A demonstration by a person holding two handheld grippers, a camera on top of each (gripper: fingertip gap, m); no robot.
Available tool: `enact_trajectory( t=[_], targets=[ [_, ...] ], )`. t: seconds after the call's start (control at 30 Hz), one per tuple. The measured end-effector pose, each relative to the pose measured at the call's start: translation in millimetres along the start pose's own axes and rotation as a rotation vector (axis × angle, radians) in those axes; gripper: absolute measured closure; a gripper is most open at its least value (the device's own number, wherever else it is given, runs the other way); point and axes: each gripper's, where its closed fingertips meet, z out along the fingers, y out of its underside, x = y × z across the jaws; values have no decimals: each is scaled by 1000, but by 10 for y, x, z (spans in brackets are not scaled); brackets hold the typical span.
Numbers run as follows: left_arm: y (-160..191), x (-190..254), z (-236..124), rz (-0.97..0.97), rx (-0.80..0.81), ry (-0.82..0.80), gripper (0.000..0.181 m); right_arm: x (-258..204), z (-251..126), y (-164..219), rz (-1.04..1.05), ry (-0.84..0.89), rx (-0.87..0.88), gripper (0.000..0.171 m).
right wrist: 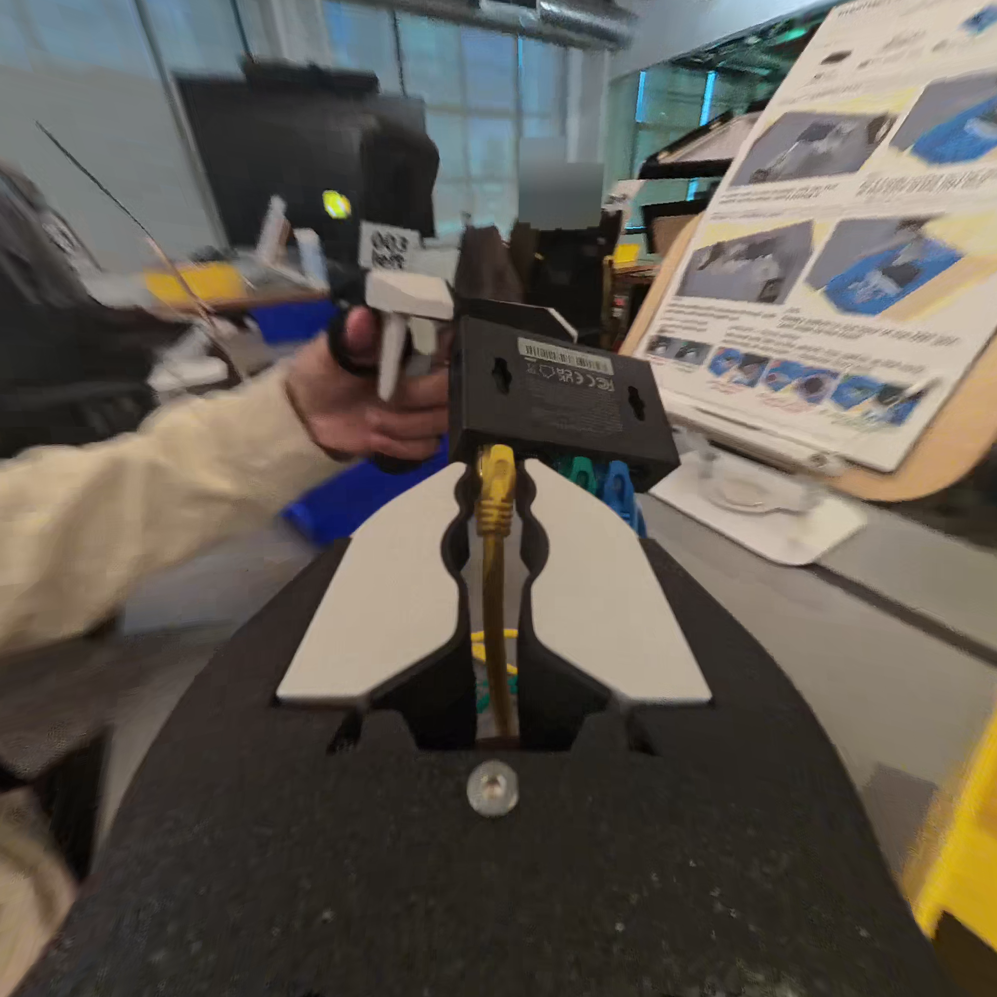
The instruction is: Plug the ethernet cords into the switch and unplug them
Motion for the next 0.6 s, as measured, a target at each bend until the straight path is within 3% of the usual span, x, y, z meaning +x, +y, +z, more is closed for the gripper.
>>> enact_trajectory(
  t=[0.13,0.2,0.27,0.43,0.6],
  targets=[
    [357,110,-79,-221,-94,-128,97,-102,131,143,-252,112,-116,157],
    [478,153,-137,-198,-104,-223,84,-156,205,250,-307,128,-171,157],
    [601,163,-259,57,-162,-393,88,-211,271,382,-280,108,-238,157],
    [951,66,-552,834,-543,-760,108,-372,346,577,-142,23,-367,157],
    [1178,82,-425,1315,-741,-775,122,-620,388,672,-127,-18,-482,157]
  ],
)
